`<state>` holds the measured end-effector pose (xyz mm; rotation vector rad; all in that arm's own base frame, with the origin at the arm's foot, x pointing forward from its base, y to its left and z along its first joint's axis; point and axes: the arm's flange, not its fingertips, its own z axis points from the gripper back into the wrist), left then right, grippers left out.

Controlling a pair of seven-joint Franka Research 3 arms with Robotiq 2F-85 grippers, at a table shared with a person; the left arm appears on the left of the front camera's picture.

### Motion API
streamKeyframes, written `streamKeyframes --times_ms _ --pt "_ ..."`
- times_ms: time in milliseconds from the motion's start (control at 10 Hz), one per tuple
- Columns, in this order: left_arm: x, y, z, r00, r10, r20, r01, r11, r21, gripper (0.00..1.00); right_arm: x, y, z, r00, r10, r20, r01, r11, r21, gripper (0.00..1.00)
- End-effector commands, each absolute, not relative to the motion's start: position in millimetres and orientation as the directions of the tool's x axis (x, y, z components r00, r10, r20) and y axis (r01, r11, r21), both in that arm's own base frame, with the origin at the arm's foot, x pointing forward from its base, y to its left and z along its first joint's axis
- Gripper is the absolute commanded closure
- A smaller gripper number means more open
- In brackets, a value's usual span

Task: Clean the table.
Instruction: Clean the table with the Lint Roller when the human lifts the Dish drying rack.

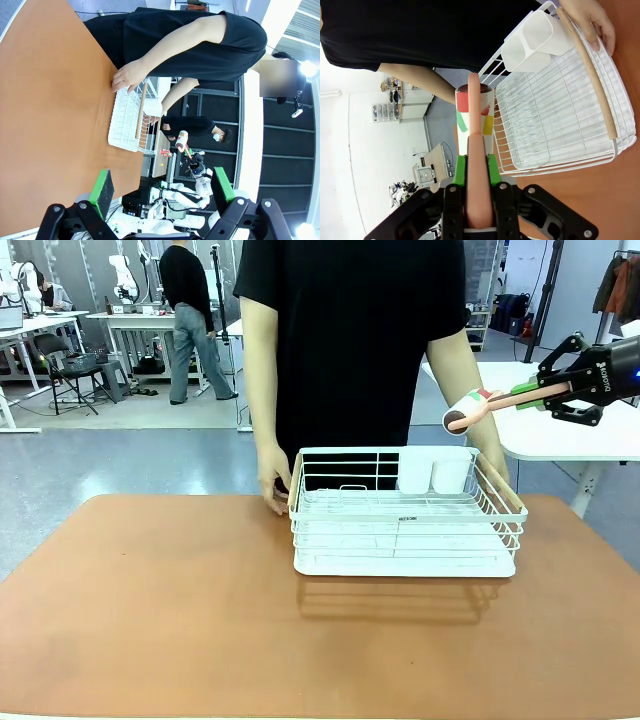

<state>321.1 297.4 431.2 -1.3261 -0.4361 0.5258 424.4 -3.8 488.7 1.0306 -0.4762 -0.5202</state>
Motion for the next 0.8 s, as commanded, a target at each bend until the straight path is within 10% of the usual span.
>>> streamKeyframes --times_ms 0,700 --pt "316.3 298.0 430.9 0.813 0.582 0.007 -0.099 0.151 -0.984 0.0 423.9 -3.1 490.8 0.782 -0.609 0.131 0.175 0.417 0.892 1.0" --pt "316.3 298.0 430.9 0.813 0.582 0.007 -0.099 0.151 -0.984 0.0 423.9 -3.1 490.8 0.782 -0.609 0.131 0.175 0.417 0.892 1.0"
